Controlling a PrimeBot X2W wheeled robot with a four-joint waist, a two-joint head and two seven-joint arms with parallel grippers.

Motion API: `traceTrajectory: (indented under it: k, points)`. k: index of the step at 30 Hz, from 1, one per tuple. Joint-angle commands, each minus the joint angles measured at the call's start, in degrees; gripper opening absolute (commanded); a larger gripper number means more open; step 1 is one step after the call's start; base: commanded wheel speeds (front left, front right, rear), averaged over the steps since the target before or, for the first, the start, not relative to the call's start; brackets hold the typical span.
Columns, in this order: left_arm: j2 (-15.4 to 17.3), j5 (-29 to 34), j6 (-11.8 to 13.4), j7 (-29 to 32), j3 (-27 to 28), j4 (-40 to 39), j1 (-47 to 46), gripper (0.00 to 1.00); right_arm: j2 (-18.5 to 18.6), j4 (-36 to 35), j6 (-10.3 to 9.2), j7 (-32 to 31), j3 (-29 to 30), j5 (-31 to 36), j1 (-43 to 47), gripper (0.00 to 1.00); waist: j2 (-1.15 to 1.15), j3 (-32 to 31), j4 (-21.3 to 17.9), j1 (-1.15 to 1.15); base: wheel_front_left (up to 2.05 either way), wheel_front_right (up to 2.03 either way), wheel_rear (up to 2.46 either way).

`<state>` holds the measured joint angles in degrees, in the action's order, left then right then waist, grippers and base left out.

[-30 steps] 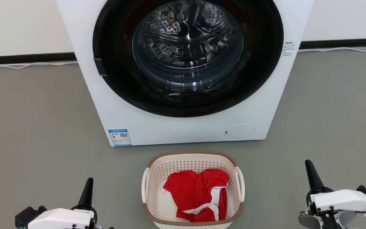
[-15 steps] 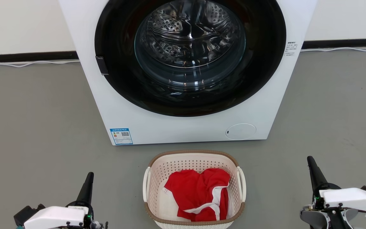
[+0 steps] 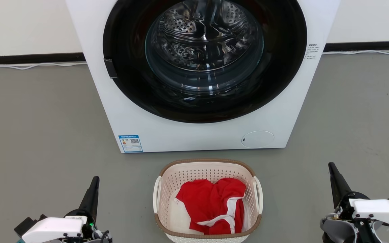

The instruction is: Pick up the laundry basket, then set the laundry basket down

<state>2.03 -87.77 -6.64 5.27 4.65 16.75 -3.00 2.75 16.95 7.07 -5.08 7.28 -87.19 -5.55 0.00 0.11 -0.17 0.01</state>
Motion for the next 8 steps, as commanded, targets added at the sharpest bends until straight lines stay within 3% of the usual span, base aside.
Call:
traceTrajectory:
  k: [1, 8]
  points:
    - [0.80, -1.86, -0.62, 0.52, 1.79, -2.06, -3.14, 0.00, 0.15, -2.29, 0.40, -0.72, -0.96, -1.99, -0.72, 0.00, 0.00, 0.02, 0.04, 0.00, 0.00, 0.00, 0.00]
    - [0.85, -4.39, -0.85, 1.23, 1.88, -2.68, -3.20, 0.00, 0.13, -2.92, 0.42, -1.42, -0.74, -4.96, -0.63, 0.00, 0.00, 0.07, 0.17, 0.00, 0.00, 0.00, 0.00]
